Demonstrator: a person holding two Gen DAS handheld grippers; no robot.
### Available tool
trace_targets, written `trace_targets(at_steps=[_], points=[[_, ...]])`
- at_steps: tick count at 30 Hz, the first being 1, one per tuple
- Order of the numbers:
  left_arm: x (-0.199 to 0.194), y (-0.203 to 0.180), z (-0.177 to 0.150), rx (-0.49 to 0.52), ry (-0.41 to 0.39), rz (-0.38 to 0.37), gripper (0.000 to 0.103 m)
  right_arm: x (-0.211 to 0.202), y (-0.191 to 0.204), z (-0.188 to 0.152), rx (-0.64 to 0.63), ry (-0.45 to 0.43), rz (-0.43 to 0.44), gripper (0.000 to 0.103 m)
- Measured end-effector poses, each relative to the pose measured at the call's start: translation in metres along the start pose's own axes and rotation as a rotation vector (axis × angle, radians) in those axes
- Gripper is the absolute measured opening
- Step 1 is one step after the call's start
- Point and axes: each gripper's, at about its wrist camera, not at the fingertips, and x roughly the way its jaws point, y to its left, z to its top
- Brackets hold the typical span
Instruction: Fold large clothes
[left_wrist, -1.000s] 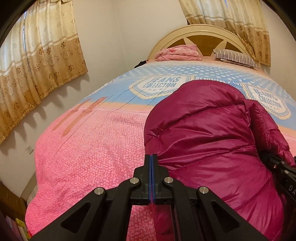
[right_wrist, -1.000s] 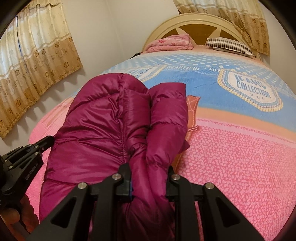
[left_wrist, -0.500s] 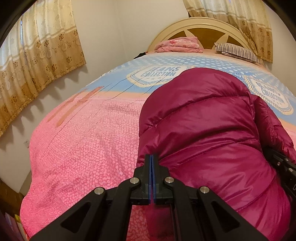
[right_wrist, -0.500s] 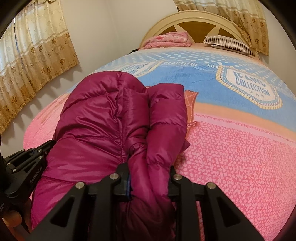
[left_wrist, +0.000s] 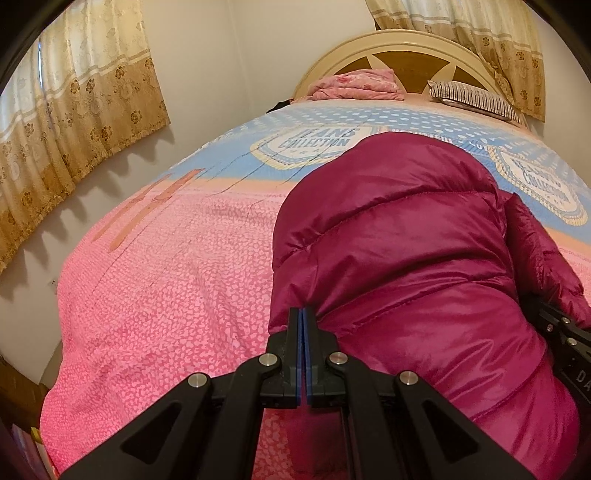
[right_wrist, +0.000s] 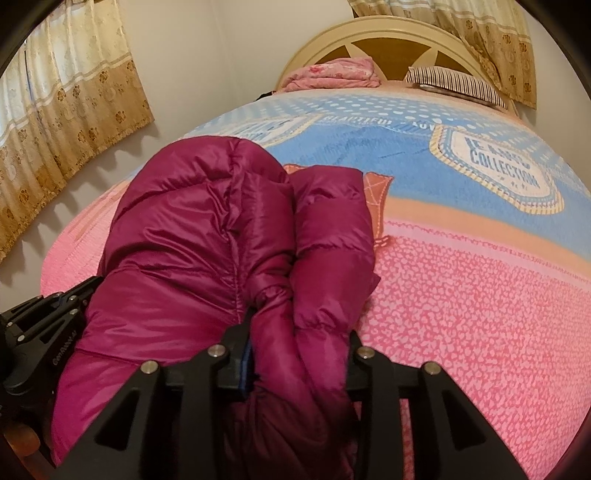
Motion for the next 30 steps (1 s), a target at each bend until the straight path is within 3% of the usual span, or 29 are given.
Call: trace_targets(at_steps=[12,14,15,16,17,18,19,25,30], points=[[-0.024,0.008,0.003,-0.011,-0.029,-0.083,0.001,-0.002,0.0,0.003,-0.019,0.008,-0.01,0.042],[-0.03,0.016,0.005,-0.054,-0.03,-0.154,0.001,-0.006,0.0,0.004,-0.016,0.001,-0.011,0.048],[-0.033,0.02,0.005,-0.076,-0.028,-0.185,0.002,-0.009,-0.001,0.004,-0.015,-0.007,-0.019,0.057],[-0.036,0.021,0.006,-0.085,-0.03,-0.189,0.007,-0.012,-0.001,0.004,-0.017,-0.017,-0.03,0.071],[-0.042,0.022,0.007,-0.082,-0.043,-0.189,0.038,-0.017,-0.001,0.004,-0.02,-0.035,-0.035,0.078],[-0.047,0.021,0.007,-0.075,-0.049,-0.186,0.078,-0.024,0.0,0.004,-0.024,-0.058,-0.023,0.086],[-0.055,0.021,0.007,-0.07,-0.07,-0.162,0.086,-0.03,0.001,0.004,-0.028,-0.074,-0.017,0.087],[-0.114,0.02,0.005,0.0,-0.233,-0.033,0.087,-0.071,0.013,0.007,-0.077,-0.167,-0.092,0.088],[-0.149,0.033,0.005,0.008,-0.292,-0.013,0.088,-0.107,0.018,0.004,-0.081,-0.241,-0.101,0.094]])
